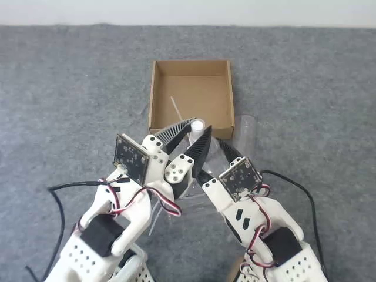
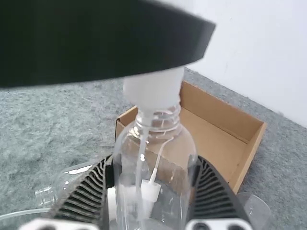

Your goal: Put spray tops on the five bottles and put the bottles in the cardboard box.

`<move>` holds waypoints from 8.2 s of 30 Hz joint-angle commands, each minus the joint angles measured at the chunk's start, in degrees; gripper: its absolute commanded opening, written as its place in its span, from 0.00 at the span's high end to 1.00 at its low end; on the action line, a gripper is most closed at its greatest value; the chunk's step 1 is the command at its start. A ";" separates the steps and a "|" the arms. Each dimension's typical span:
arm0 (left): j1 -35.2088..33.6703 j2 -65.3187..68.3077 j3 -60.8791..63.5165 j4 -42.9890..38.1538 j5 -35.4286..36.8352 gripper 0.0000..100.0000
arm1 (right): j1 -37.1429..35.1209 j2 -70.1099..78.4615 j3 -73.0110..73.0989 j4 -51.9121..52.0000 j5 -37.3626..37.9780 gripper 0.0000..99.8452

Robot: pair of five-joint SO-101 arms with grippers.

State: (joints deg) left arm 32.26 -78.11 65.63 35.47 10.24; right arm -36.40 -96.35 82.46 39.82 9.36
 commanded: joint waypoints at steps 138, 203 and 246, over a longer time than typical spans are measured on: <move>-8.18 -22.07 4.62 1.58 -4.13 0.86 | 9.10 -7.69 -3.08 -0.92 -7.56 0.99; -20.75 -22.42 10.42 6.33 4.13 0.86 | -10.42 18.77 -25.67 12.44 -2.73 0.99; -5.19 -22.51 9.89 12.57 -8.00 0.86 | -7.69 18.86 -21.45 10.68 -0.44 0.99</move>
State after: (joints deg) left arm 23.74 -100.18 76.70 46.55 5.14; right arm -44.48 -77.36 61.71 52.13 8.04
